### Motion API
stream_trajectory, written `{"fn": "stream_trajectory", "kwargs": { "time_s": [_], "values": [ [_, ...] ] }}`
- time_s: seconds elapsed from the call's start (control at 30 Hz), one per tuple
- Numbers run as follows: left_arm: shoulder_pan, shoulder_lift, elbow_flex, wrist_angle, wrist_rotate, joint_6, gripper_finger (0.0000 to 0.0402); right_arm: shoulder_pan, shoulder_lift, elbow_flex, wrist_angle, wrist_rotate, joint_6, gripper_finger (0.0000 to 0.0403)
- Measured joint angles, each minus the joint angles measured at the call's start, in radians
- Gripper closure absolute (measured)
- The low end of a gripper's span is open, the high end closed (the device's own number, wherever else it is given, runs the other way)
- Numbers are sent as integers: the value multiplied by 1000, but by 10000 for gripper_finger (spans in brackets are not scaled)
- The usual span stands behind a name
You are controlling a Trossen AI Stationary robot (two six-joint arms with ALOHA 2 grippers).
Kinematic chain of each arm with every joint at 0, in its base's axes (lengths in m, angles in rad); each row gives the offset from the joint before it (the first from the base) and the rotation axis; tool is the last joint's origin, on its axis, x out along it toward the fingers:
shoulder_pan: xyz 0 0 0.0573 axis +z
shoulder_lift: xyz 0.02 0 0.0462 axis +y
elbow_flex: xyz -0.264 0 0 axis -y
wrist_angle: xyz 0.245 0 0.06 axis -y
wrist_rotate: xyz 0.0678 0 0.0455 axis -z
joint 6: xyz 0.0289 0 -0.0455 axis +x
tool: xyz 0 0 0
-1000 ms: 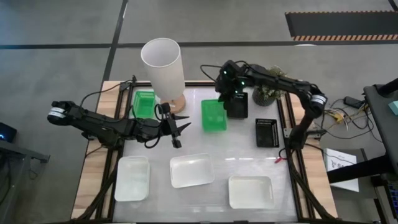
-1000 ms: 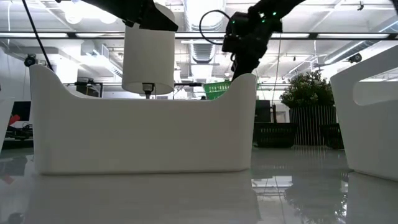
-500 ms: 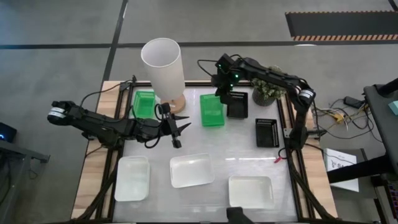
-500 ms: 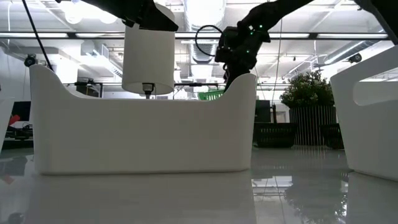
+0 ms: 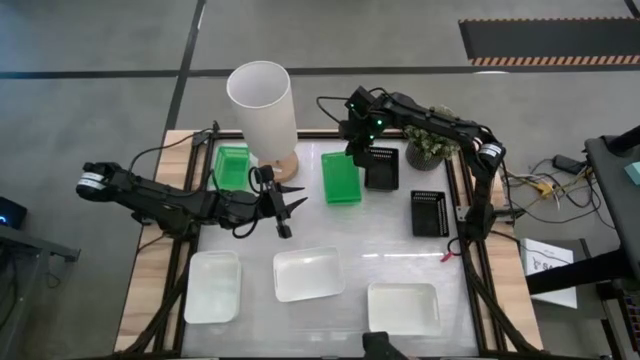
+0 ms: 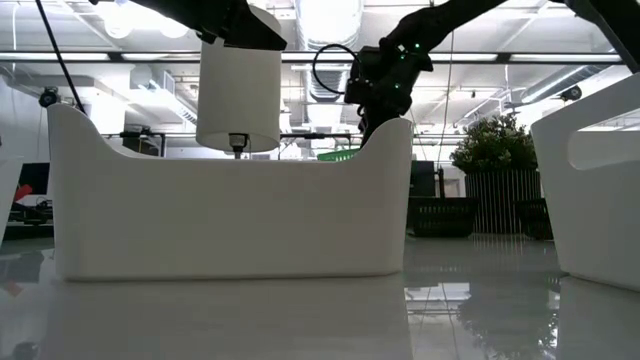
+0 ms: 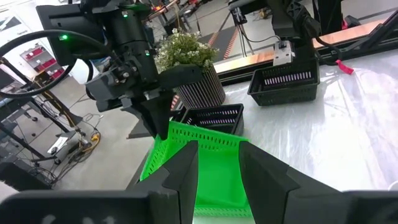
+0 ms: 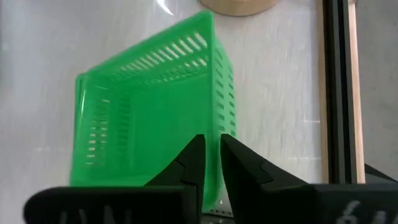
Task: Stack baskets by color
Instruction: Stack the bottom green bin on top of the other green bin
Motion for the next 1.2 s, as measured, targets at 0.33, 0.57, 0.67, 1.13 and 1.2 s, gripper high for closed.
{"fn": "stream_trajectory", "kwargs": {
  "time_s": [0.33,0.57,0.67,1.13,1.2],
  "values": [
    [1,0,0,0,0,0,302,0,0,6,7,30,21,329],
    [1,0,0,0,0,0,302,2,0,-23,98,53,53,366],
    [1,0,0,0,0,0,302,3,0,-47,137,45,53,389],
    [0,0,0,-1,0,0,302,3,-1,-162,239,67,59,394],
    [0,0,0,-1,0,0,302,2,-3,-156,240,78,59,394]
  ]
}}
